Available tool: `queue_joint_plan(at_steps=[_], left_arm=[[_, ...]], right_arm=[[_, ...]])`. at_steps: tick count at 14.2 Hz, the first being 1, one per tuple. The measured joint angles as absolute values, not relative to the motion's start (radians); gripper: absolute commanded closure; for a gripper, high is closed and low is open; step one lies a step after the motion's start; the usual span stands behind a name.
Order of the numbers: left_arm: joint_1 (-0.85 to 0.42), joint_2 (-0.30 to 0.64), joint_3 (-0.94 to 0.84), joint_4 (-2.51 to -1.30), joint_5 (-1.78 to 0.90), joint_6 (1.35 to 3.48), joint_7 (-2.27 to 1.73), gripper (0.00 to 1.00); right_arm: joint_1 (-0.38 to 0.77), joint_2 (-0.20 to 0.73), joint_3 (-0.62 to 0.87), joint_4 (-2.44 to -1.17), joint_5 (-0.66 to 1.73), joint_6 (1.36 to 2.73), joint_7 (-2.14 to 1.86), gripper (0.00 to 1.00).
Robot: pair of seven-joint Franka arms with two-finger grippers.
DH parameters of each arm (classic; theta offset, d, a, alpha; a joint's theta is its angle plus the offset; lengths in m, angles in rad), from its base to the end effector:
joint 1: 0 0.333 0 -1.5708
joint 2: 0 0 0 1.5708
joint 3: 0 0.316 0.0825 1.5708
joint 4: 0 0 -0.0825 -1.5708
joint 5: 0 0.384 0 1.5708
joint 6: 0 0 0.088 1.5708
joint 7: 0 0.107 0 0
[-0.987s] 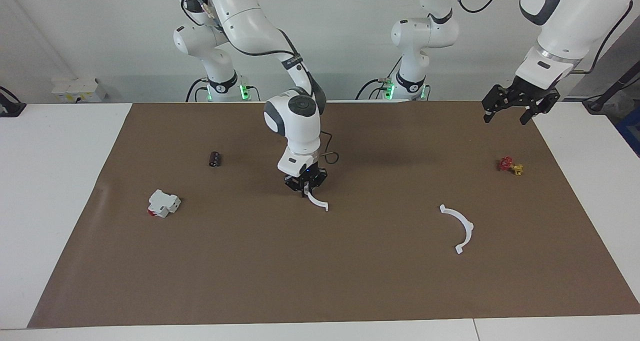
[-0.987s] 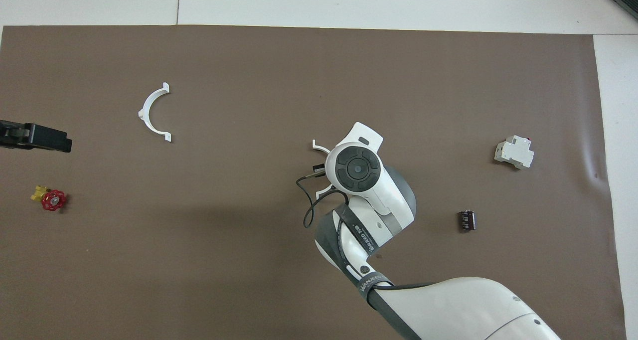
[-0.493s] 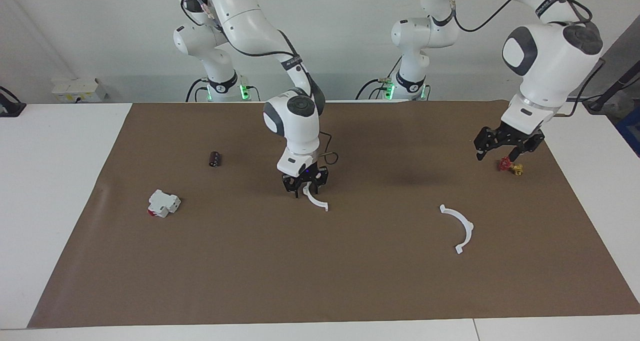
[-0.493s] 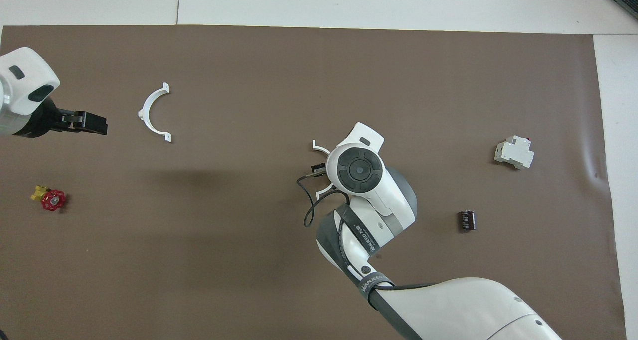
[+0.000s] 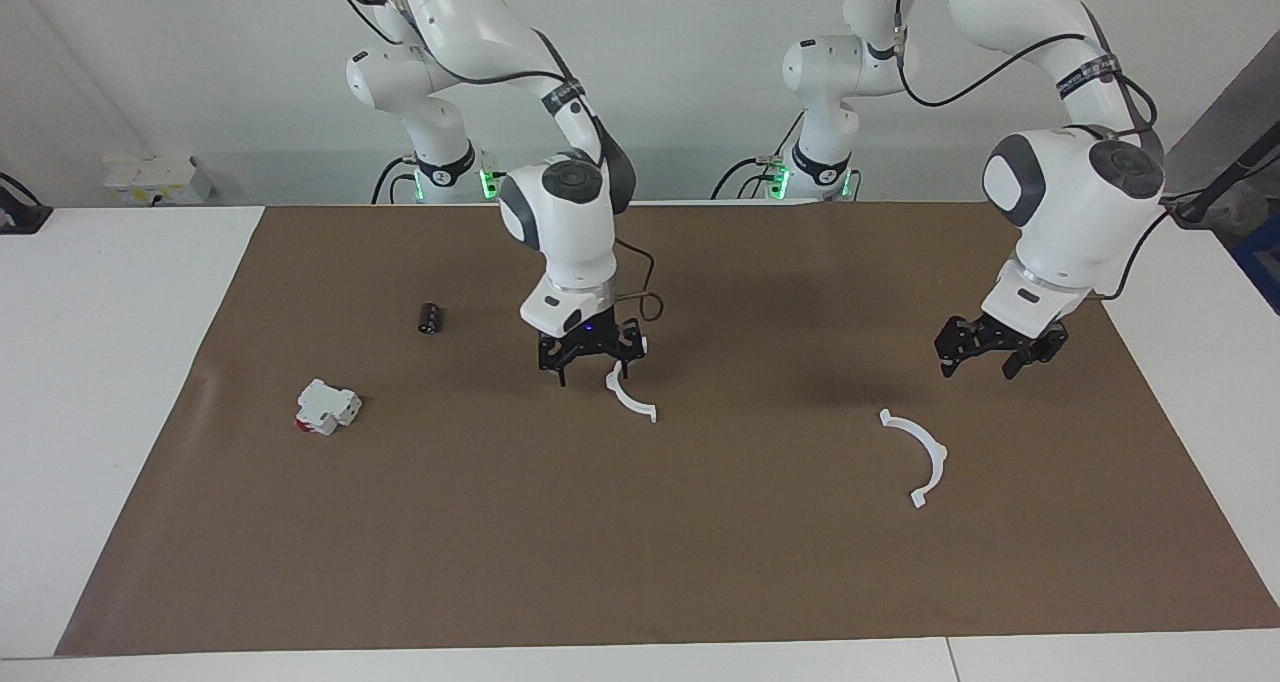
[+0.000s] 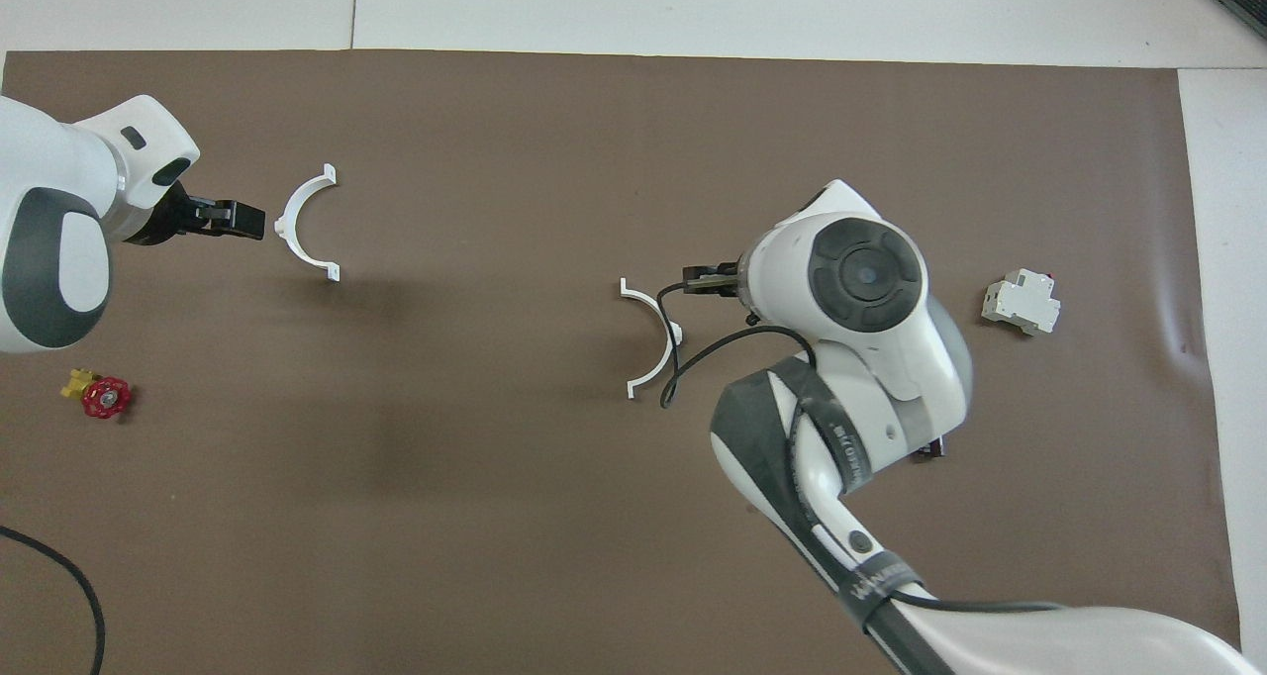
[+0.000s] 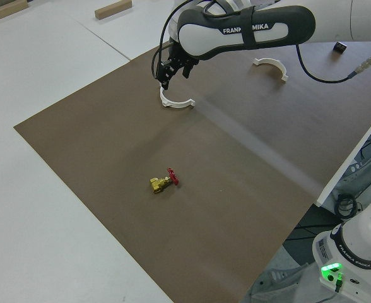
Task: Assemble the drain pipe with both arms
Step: 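Carry the clamp centreward with the right gripper while the left gripper reaches, then release the clamp with the right gripper while the left gripper grasps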
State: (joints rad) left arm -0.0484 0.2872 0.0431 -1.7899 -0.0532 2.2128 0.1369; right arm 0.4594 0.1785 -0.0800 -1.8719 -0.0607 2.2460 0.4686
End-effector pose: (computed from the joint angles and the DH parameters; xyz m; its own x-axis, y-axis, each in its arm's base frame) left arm 0.6461 -0.0072 0.4047 0.9838 -0.1134 0.1386 -0.1166 -0.9931 0.0155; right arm 0.5786 0.2313 0.4379 0.9776 -0.0548 0.2032 -0.0505 -0.9984 -0.0267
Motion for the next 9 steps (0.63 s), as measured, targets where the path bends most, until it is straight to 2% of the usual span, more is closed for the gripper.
queue_joint_plan(at_steps=[6,9], left_arm=[[-0.048,0.418,0.043,-1.785,-0.097,2.393,0.136,0.13],[-0.048,0.439,0.043,-1.797,-0.097,2.446,0.135,0.19]], right_arm=[[0.239,-0.012,-0.089,-1.871,-0.06,1.977,0.332,0.0],[0.149,-0.064,-0.091,-1.819,-0.059,1.817,0.204,0.0]])
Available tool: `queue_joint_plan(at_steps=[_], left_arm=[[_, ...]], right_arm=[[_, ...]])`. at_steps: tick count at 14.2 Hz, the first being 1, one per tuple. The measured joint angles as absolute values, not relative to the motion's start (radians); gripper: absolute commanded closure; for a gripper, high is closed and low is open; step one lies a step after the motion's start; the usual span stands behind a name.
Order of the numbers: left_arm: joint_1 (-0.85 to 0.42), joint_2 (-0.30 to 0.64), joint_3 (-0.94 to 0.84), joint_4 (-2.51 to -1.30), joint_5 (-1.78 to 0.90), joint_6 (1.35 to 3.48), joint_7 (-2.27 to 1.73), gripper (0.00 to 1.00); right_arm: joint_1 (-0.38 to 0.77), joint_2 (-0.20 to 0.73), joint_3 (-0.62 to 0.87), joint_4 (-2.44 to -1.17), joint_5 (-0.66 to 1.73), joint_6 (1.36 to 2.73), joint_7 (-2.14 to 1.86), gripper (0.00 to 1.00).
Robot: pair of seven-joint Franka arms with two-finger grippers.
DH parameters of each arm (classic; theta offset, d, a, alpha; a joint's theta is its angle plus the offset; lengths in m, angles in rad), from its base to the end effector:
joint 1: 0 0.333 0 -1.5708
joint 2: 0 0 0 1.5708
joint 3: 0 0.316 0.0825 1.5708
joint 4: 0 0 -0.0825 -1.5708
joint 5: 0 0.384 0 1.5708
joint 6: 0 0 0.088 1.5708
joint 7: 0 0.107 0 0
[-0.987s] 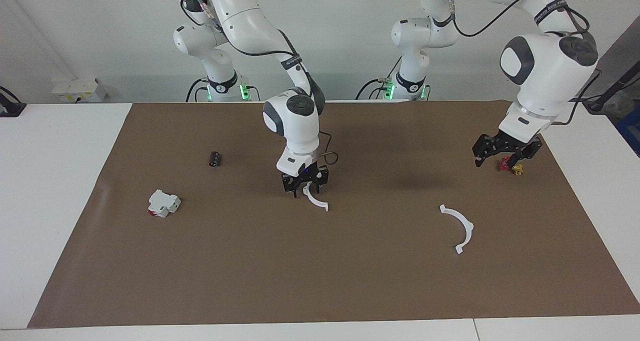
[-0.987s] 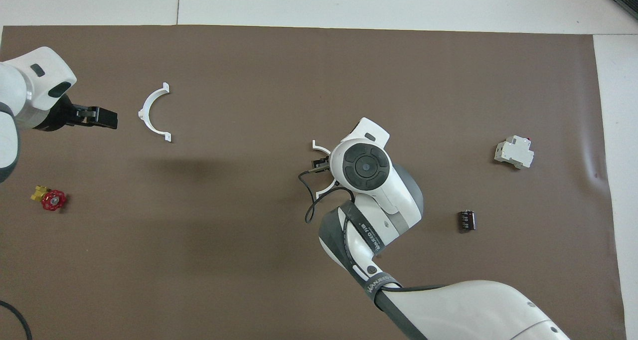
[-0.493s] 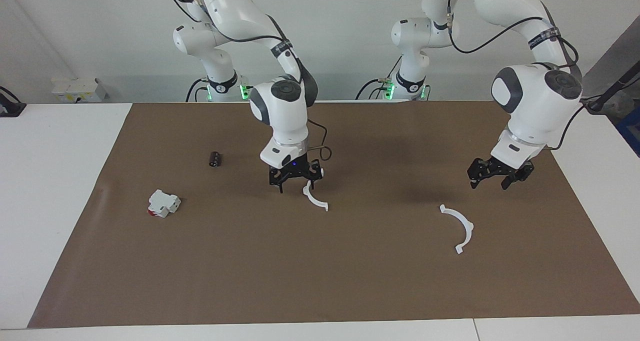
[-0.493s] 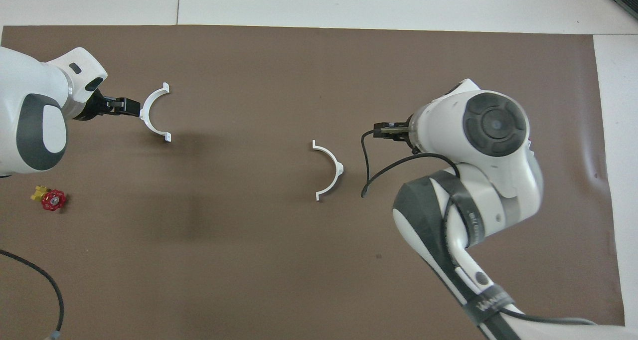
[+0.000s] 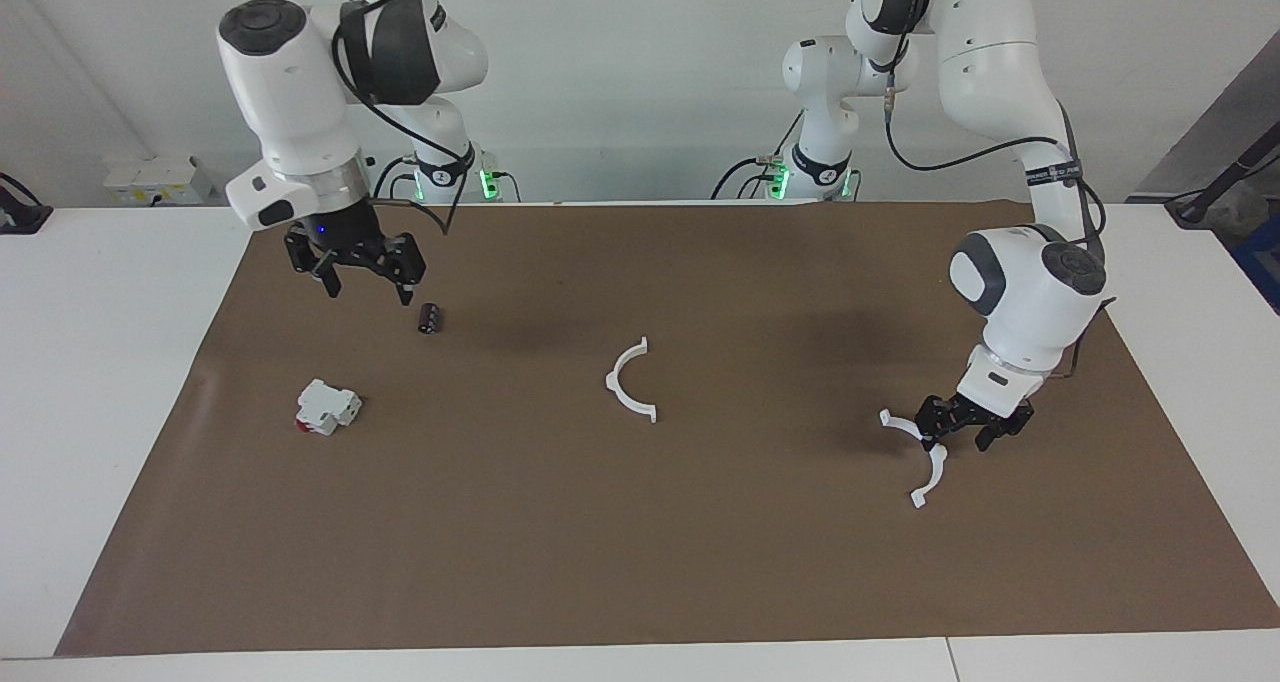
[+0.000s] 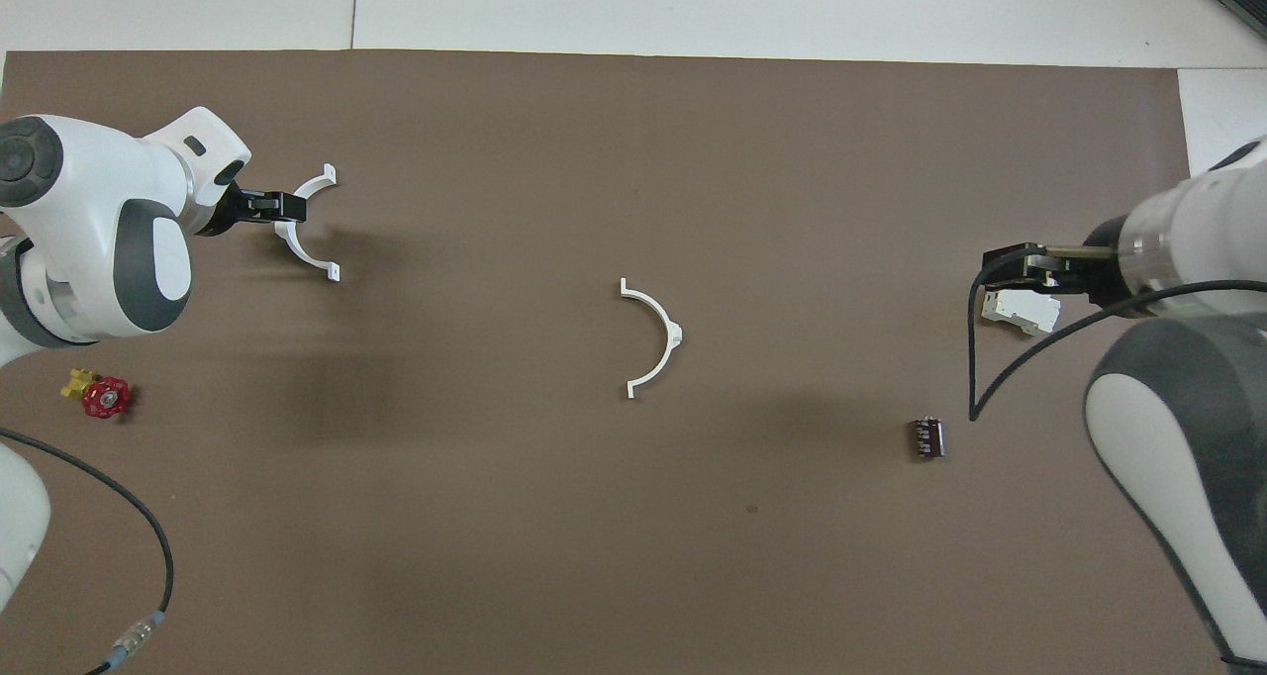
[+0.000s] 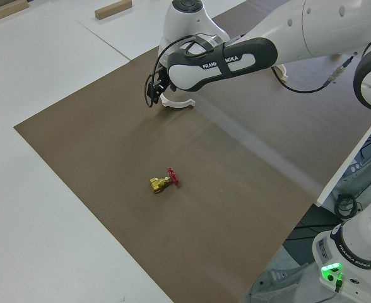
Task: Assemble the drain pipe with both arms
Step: 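Release the clamp with the right gripper while the left gripper grasps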
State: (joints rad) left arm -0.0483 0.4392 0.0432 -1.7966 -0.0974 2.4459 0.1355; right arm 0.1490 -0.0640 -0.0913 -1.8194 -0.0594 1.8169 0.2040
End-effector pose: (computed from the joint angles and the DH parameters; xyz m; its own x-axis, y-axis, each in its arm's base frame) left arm 0.6705 -0.0061 0.3258 0.9742 -0.0734 0.2133 -0.0815 -0.9962 0.0297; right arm 0.5487 0.0256 0.5628 0.9888 -0.1315 0.0702 -0.1344 -0.9901 0.0391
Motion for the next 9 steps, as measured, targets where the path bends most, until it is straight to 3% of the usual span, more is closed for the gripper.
queue_joint_plan(at_steps=[1,6,7,9], left_arm=[[-0.048,0.443,0.043,-1.807,-0.097,2.468,0.135,0.24],[-0.048,0.456,0.043,-1.862,-0.098,2.559,0.133,0.28],[-0.048,0.456,0.043,-1.864,-0.098,2.561,0.133,0.41],[-0.048,0.456,0.043,-1.865,-0.098,2.561,0.129,0.8]], right_arm=[[0.132,-0.069,-0.092,-1.784,-0.059,1.765,0.184,0.0],[0.109,-0.068,-0.09,-1.592,-0.059,1.525,0.128,0.0],[0.11,-0.066,-0.089,-1.567,-0.059,1.494,0.126,0.0],[0.111,-0.056,-0.086,-1.557,-0.04,1.483,0.126,0.0]])
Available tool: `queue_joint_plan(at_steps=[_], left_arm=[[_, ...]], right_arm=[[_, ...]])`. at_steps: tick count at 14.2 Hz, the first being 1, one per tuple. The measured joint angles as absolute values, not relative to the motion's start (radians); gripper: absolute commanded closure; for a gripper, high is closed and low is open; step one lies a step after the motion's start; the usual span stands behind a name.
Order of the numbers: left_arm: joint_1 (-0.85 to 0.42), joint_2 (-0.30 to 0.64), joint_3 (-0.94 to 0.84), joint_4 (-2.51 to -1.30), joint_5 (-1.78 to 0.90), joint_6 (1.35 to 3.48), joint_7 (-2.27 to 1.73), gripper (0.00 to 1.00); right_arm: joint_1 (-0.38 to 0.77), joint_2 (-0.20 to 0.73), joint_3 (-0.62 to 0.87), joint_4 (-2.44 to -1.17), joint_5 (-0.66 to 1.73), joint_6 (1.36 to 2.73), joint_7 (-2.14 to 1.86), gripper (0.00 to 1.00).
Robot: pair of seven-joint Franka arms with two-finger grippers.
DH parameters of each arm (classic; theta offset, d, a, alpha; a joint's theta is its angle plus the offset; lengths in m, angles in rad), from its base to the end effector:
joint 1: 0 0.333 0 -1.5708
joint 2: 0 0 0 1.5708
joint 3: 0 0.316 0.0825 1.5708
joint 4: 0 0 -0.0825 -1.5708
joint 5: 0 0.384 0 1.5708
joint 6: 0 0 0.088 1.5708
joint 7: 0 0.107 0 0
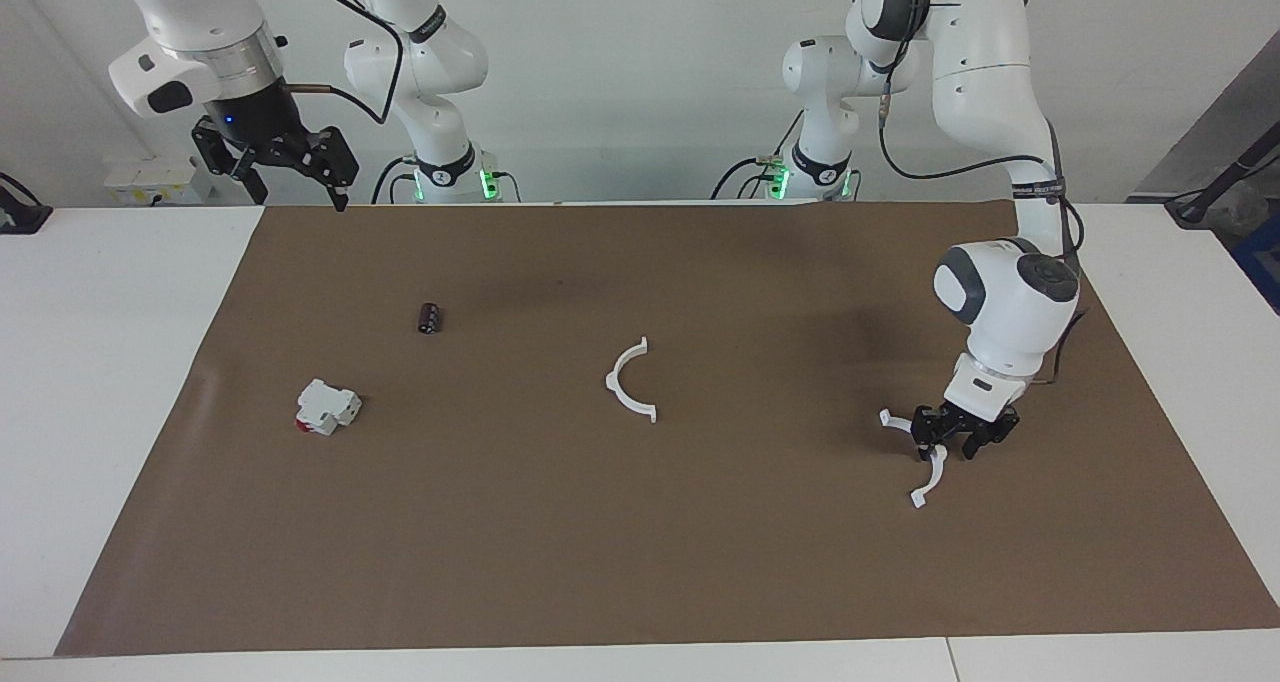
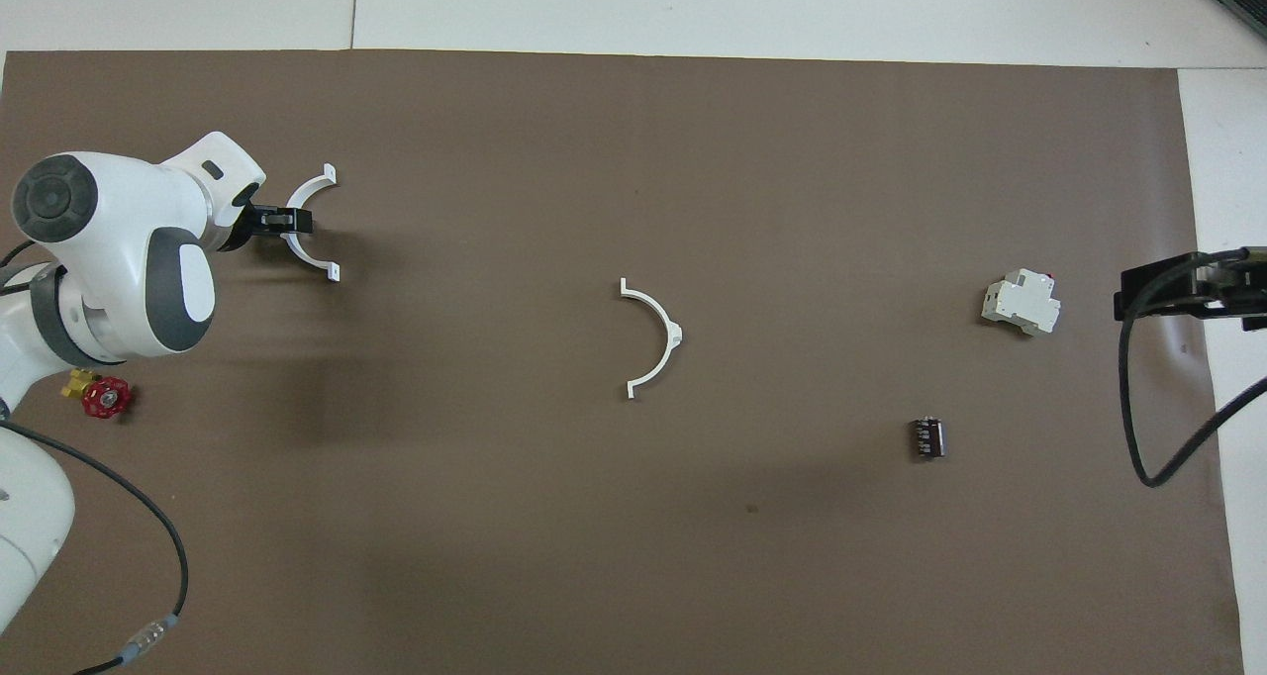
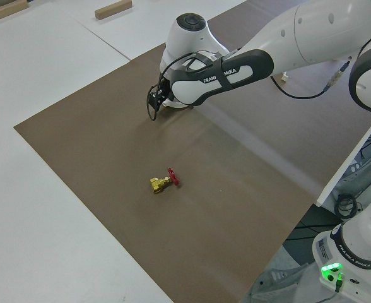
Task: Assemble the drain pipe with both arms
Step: 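Release the clamp with the right gripper while the left gripper grasps, then carry the held clamp with the left gripper toward the centre clamp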
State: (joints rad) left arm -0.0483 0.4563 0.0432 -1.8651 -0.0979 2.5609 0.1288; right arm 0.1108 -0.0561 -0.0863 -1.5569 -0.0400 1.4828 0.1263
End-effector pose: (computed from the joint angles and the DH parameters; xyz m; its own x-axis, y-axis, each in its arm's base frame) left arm 0.6612 -0.0041 0.2959 0.9686 -0.0606 0.2410 -0.0678 -0.9975 0.0218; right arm 0.5281 0.0069 0.6537 0.9944 -0.1048 -0.0136 -0.1043 -0.9939 0.0371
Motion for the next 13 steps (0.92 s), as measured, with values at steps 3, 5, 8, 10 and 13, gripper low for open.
queue_joint_plan(at_steps=[3,5,8,10,13], left_arm=[[-0.057,0.455,0.042,-1.865,-0.098,2.561,0.108,1.0],[-0.075,0.453,0.043,-1.866,-0.098,2.561,0.103,1.0],[-0.089,0.423,0.042,-1.868,-0.098,2.504,0.098,1.0],[-0.104,0.363,0.043,-1.879,-0.098,2.426,0.097,1.0],[-0.163,0.263,0.043,-1.95,-0.098,2.394,0.055,1.0]], right_arm=[[0.111,-0.04,-0.086,-1.556,-0.016,1.483,0.126,0.0],[0.111,-0.039,-0.086,-1.556,-0.015,1.483,0.126,0.0],[0.111,-0.039,-0.088,-1.557,-0.015,1.483,0.126,0.0],[0.11,-0.039,-0.088,-1.559,-0.015,1.482,0.126,0.0],[0.111,-0.039,-0.088,-1.559,-0.011,1.482,0.126,0.0]])
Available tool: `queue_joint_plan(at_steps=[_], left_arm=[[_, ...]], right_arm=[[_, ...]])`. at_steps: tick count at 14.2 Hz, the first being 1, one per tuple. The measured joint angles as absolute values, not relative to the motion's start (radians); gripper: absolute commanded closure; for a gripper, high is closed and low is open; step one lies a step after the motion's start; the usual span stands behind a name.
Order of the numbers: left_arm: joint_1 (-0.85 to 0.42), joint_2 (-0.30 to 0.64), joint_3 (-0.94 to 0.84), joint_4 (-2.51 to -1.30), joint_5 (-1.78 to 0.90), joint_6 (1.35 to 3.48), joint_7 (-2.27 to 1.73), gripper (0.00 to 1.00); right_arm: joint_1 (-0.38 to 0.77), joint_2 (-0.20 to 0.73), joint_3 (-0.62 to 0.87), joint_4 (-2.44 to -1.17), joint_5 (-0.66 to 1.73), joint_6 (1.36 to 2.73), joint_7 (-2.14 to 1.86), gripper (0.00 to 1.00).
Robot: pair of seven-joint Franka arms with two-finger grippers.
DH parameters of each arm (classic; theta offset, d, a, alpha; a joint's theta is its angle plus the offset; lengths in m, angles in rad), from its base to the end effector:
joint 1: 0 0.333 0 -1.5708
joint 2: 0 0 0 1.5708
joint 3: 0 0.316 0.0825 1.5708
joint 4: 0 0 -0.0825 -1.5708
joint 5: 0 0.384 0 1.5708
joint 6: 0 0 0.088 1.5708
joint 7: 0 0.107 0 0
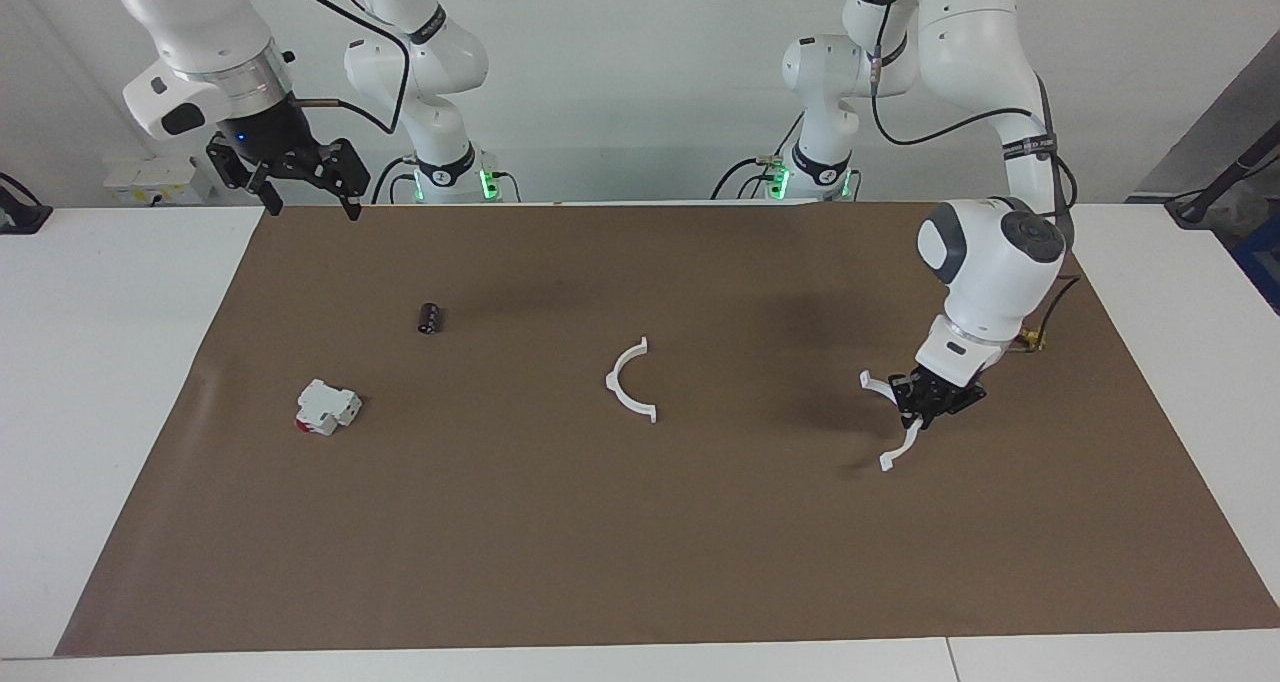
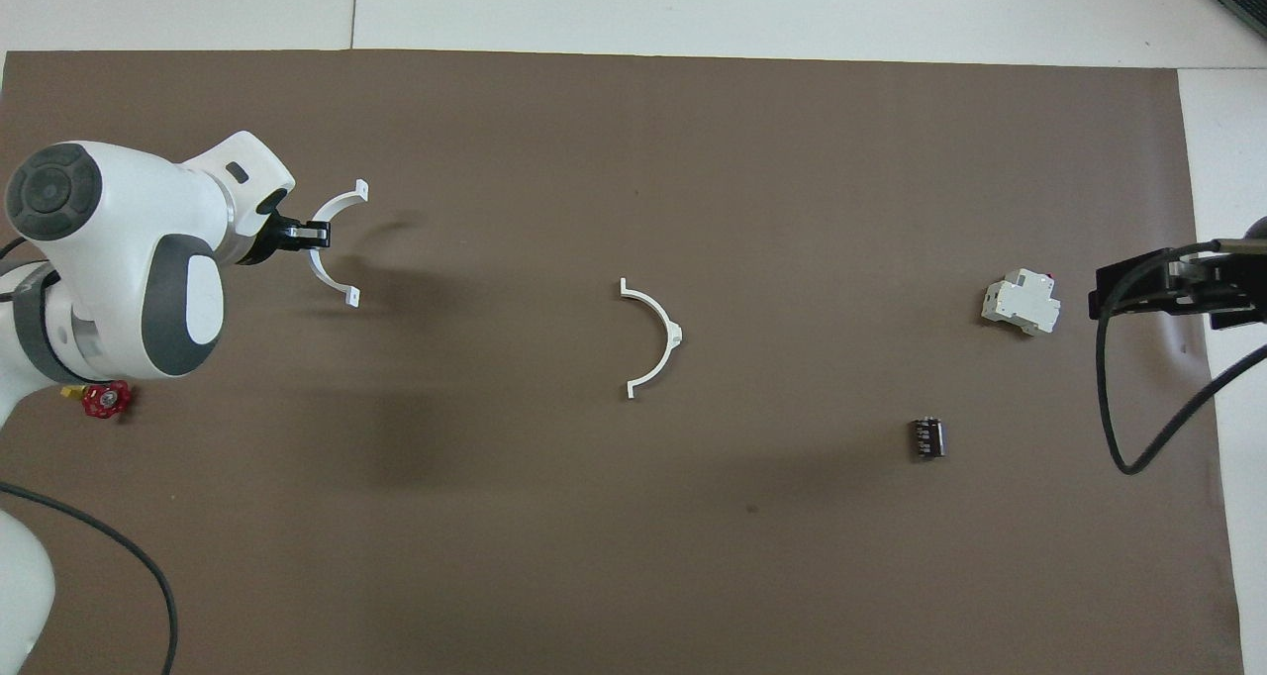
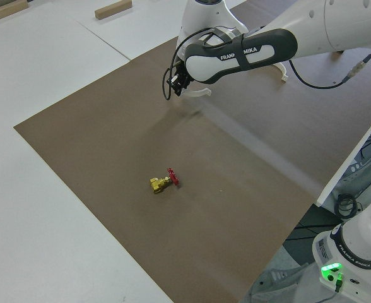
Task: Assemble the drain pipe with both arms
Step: 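Carry the held clamp with the left gripper toward the centre clamp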
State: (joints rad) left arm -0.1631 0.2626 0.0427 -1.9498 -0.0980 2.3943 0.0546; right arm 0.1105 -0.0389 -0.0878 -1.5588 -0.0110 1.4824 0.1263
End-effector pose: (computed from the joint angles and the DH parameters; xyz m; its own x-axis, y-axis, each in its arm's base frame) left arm 0.6199 -0.0771 0.3639 0.9777 -0.1043 0.1825 -0.1165 -0.9915 0.0575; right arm 0.5333 0.0098 0.6436 0.9939 -0.1042 -0.0364 -0.1038 -0.9945 0.0122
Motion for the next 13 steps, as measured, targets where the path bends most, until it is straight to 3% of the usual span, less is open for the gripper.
queue_joint_plan(at_steps=[3,13], left_arm=[[-0.254,0.231,0.043,-1.995,-0.084,2.394,-0.066,1.0],[-0.535,0.257,0.042,-2.012,0.04,2.424,-0.475,1.0]], right_arm=[[0.112,-0.039,-0.085,-1.559,-0.004,1.482,0.126,0.0],[0.113,-0.039,-0.082,-1.559,-0.003,1.482,0.126,0.0]])
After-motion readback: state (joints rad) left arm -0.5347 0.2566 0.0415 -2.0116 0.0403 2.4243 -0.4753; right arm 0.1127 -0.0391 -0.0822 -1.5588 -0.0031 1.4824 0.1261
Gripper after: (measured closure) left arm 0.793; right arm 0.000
